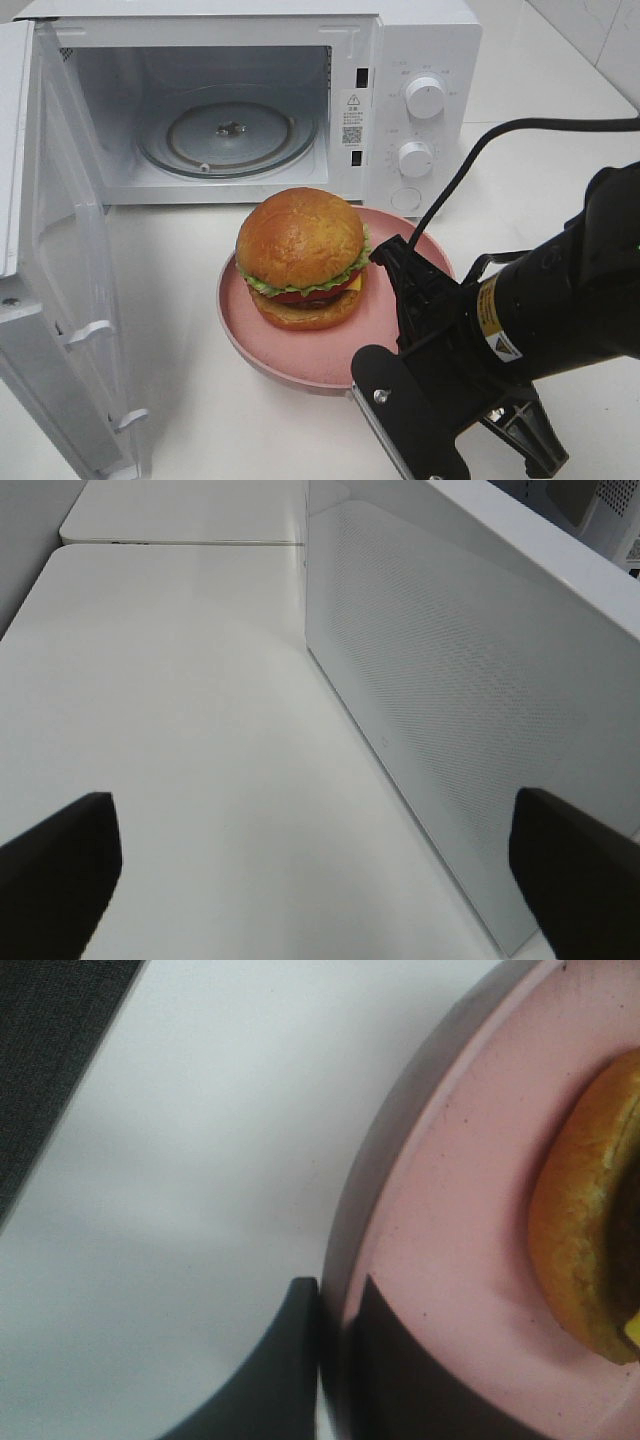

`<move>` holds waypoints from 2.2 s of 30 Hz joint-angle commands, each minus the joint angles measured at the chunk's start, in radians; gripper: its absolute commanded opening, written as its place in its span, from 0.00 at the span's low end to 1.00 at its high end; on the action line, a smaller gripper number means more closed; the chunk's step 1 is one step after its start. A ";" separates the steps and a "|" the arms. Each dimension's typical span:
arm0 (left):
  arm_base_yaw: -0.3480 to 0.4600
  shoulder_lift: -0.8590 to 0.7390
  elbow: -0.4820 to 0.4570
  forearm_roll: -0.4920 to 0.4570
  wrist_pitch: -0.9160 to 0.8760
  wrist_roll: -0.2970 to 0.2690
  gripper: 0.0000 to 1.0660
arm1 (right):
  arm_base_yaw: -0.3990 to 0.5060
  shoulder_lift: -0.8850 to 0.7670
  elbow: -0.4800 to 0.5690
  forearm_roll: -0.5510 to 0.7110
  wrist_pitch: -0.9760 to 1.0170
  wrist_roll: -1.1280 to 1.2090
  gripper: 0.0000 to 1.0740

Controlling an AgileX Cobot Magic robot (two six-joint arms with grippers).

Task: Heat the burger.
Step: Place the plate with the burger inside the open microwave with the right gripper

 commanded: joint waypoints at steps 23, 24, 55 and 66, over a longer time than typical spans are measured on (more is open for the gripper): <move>-0.006 -0.024 0.003 -0.007 -0.006 -0.005 0.92 | -0.066 -0.012 -0.184 0.227 0.086 -0.351 0.00; -0.006 -0.024 0.003 -0.007 -0.006 -0.005 0.92 | -0.066 -0.012 -0.196 0.222 0.095 -0.347 0.00; -0.006 -0.024 0.003 -0.007 -0.006 -0.005 0.92 | -0.066 0.073 -0.240 0.213 0.026 -0.160 0.00; -0.006 -0.024 0.003 -0.007 -0.006 -0.005 0.92 | -0.066 0.195 -0.374 0.163 0.025 -0.053 0.00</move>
